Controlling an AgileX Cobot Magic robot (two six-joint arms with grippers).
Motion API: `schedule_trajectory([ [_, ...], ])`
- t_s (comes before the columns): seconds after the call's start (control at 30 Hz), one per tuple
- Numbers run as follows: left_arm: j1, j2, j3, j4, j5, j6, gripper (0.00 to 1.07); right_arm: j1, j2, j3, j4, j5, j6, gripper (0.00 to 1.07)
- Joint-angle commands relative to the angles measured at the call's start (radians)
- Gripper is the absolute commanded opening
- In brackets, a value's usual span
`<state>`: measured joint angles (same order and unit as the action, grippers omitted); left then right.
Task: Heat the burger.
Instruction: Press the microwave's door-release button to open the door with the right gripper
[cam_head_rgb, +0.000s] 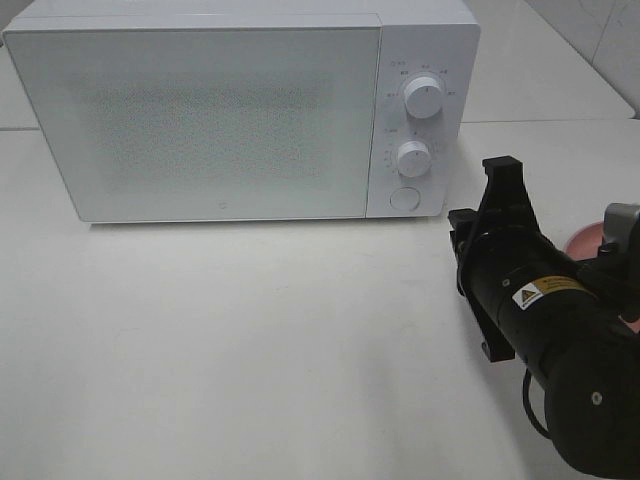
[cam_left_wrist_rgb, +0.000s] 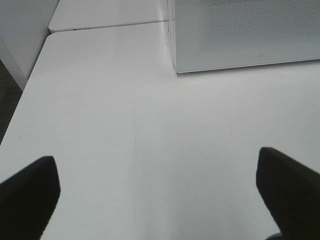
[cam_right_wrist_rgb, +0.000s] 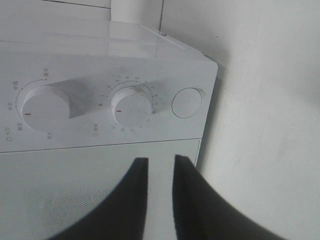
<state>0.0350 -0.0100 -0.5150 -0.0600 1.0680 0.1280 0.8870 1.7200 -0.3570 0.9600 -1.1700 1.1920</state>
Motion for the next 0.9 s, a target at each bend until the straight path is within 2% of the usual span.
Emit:
schedule_trajectory([
  [0.03,0.000,-0.020,-0.001,-0.003,0.003,-0.007,1.00,0.004,0.002,-0.008,-0.004,0.033,0.034,0.00],
  [0.27,0.000,-0.020,-0.001,-0.003,0.003,-0.007,1.00,-0.004,0.005,-0.009,0.000,0.048,0.036,0.00],
  [0.43,0.000,-0.020,-0.001,-0.003,0.003,-0.007,1.00,-0.055,0.019,-0.022,-0.027,0.069,0.035,0.00],
  [0.57,0.000,-0.020,-0.001,-0.003,0.003,-0.007,1.00,-0.097,0.088,-0.083,-0.111,0.098,0.096,0.00],
  [0.9,0.000,-0.020,-0.001,-0.003,0.003,-0.007,1.00,-0.154,0.189,-0.180,-0.148,0.125,0.147,0.00],
])
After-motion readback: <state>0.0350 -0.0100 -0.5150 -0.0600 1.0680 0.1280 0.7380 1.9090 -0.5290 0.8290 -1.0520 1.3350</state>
